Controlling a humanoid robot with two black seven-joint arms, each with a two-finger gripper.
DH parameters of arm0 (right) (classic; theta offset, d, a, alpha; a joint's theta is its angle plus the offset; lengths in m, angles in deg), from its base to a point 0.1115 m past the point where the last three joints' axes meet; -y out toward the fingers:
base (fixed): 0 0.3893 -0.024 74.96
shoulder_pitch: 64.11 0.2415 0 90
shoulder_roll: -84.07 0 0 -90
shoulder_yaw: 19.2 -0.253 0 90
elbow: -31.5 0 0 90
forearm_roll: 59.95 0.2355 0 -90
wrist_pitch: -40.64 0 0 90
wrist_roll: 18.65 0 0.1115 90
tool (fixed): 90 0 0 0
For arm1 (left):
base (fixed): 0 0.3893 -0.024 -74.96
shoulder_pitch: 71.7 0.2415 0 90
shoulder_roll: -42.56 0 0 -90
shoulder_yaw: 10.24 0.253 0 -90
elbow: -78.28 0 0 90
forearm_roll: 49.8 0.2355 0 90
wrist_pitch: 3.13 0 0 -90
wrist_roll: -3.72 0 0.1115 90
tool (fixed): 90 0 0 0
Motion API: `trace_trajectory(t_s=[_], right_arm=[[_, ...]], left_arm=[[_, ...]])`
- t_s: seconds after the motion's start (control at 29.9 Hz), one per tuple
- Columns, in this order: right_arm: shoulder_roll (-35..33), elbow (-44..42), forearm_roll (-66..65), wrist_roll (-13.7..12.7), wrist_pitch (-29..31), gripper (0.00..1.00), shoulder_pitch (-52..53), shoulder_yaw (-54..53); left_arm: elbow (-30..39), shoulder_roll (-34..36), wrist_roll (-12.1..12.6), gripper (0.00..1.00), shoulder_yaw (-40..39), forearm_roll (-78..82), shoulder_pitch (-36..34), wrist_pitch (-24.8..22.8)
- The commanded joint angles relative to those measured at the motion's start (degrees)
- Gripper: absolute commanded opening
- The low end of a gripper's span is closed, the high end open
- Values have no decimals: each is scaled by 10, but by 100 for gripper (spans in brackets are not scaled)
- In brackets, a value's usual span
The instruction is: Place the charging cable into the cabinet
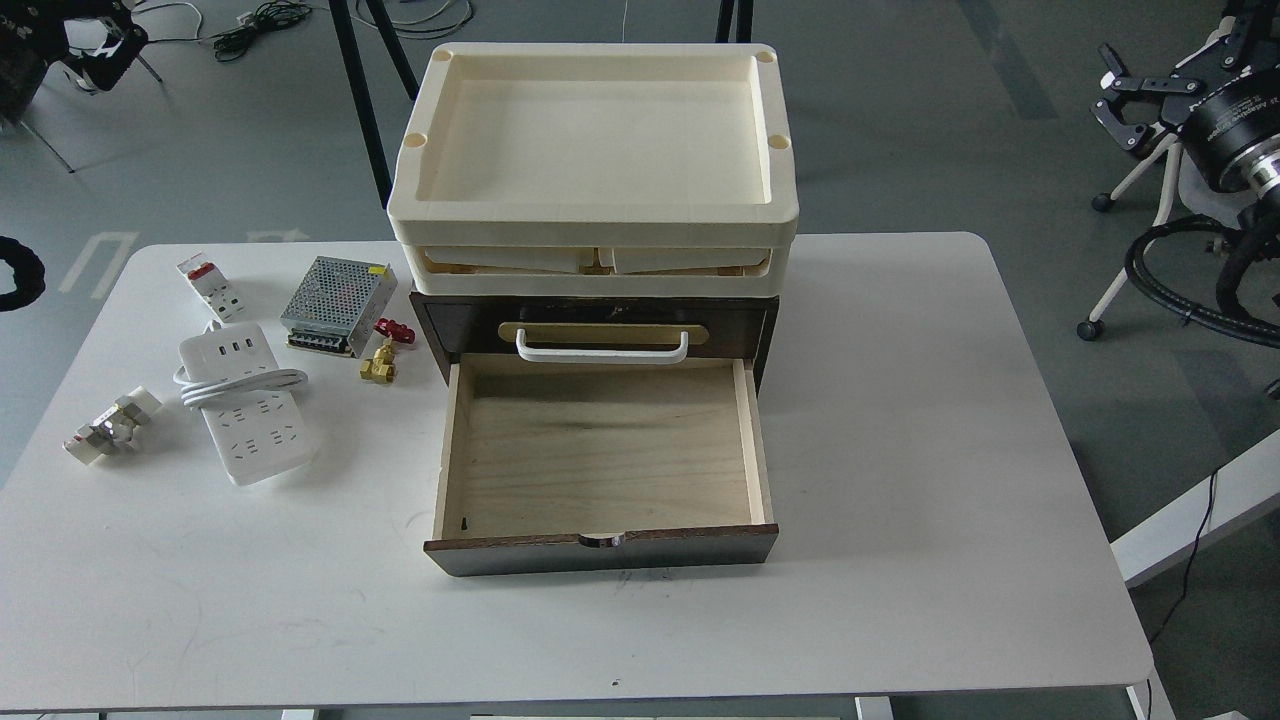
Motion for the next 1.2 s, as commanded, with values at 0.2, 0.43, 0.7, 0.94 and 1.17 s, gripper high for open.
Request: trace_trajectory(t_s=[0.2, 0.43, 0.7, 0.94, 1.17], right_arm=[[-5, 0, -1, -1, 0, 100, 7, -17], [-5, 0, -2, -1, 0, 100, 4, -17], [-8, -2, -2, -1, 0, 100, -4, -17], [-13, -2, -2, 0, 0, 100, -6, -17], [-13, -2, -2, 0, 0, 100, -19, -18]], left_arm=[[-72, -39, -6, 100, -2, -5, 3, 0], [-119, -98, -73, 100, -69, -110, 29, 0], [53, -65, -91, 100, -211, -107, 94, 0], [255, 81, -91, 100, -217, -48, 155, 0], [366, 239, -91, 100, -227, 278, 167, 0]])
